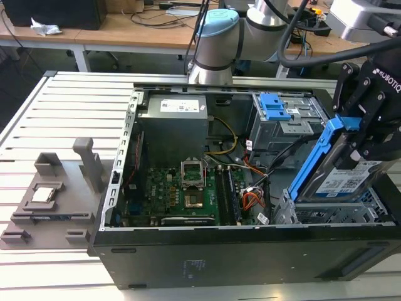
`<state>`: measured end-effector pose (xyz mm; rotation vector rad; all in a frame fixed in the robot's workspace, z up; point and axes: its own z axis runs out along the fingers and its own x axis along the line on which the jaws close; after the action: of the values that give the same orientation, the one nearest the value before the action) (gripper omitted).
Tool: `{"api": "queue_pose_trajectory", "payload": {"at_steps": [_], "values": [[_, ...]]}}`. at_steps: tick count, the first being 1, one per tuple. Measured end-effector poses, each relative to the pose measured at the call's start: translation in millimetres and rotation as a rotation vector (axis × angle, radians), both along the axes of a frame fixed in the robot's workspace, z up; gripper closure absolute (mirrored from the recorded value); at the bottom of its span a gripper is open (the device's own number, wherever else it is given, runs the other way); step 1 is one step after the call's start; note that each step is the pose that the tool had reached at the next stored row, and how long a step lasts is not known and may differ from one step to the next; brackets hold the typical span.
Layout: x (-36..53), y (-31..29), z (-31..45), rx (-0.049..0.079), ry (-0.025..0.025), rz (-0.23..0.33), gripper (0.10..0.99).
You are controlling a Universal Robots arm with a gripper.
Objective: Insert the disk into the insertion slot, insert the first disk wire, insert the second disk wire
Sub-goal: 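Insert the disk into the insertion slot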
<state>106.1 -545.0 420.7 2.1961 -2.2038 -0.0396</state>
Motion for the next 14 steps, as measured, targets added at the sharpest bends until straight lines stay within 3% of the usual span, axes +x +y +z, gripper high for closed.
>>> {"api": "queue_pose_trajectory", "payload": {"at_steps": [9, 14], "values": [[0.0, 0.0, -13.7, 0.000, -0.0001, 0.000, 0.725], [0.0, 0.0, -17.1, 0.000, 0.0000, 0.000, 0.725]]}}
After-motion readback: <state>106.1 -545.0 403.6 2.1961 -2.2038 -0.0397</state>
